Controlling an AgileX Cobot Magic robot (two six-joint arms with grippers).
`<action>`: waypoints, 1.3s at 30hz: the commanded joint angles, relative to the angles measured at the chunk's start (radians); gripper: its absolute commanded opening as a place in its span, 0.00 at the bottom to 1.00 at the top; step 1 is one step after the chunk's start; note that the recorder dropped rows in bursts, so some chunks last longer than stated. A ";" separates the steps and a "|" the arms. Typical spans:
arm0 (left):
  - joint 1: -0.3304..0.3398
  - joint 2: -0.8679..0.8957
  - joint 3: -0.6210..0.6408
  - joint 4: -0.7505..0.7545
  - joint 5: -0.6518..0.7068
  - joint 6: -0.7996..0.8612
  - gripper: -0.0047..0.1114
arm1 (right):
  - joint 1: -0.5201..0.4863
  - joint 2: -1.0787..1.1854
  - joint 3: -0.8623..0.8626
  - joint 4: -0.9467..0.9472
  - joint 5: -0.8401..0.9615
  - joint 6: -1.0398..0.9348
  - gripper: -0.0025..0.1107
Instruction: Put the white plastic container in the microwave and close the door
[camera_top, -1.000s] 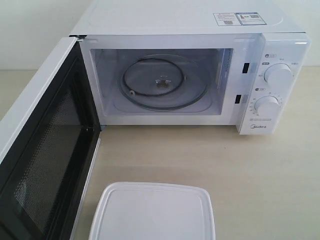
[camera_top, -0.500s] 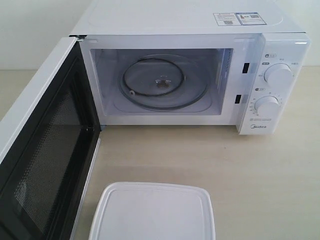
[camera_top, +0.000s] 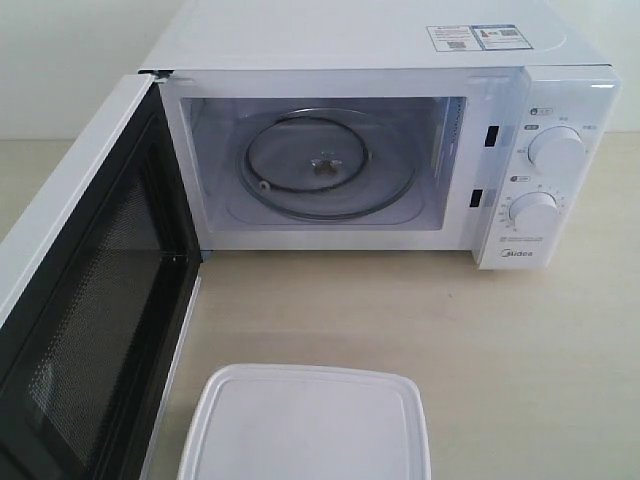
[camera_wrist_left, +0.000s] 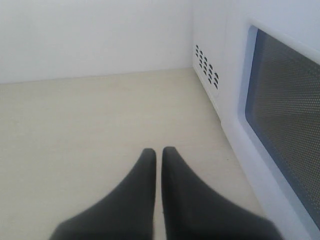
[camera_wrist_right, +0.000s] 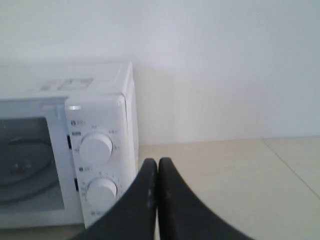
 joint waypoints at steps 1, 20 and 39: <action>0.002 -0.002 0.004 0.001 -0.001 0.006 0.08 | -0.003 -0.004 -0.091 0.007 -0.016 0.039 0.02; 0.002 -0.002 0.004 0.001 -0.001 0.006 0.08 | -0.003 -0.004 -0.237 0.106 -0.506 0.255 0.02; 0.002 -0.002 0.004 0.001 -0.001 0.006 0.08 | 0.072 0.495 -0.572 0.586 0.522 -0.118 0.02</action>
